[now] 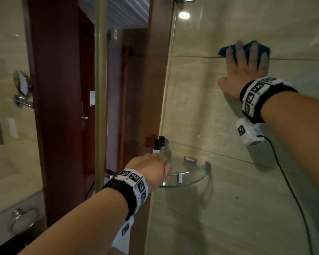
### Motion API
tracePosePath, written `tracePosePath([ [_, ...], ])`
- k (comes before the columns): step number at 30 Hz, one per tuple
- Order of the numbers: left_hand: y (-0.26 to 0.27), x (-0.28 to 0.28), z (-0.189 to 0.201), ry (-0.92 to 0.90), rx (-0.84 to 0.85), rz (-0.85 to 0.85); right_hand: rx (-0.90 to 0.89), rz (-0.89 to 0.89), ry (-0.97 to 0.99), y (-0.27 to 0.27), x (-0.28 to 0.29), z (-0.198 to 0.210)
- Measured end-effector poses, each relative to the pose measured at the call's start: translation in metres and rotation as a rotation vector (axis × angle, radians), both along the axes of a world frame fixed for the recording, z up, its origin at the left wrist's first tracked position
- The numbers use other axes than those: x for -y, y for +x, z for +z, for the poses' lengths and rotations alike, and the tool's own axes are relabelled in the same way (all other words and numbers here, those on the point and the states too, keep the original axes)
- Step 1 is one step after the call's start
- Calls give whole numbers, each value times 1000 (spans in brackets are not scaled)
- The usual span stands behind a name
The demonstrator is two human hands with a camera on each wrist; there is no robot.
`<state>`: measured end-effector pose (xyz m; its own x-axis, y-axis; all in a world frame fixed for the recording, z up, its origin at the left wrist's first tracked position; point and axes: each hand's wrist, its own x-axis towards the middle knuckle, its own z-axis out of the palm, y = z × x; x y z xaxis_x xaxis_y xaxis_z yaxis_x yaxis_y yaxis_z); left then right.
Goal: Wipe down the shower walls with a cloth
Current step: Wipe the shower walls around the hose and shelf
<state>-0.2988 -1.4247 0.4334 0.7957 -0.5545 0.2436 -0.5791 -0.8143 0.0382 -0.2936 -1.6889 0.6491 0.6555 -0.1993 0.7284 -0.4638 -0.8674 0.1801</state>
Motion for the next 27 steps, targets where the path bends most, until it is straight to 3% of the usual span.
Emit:
tracePosePath([
  [6, 8, -2, -7, -82, 20, -19, -64, -26, -9, 6, -14, -14],
  [14, 15, -5, -14, 99, 159, -126, -48, 60, -64, 28, -36, -12],
  [19, 10, -3, -10, 0, 58, -61, -32, 113, -98, 46, -53, 2],
  [27, 14, -2, -10, 238, 121, -122, -69, 117, -162, 67, -73, 9],
])
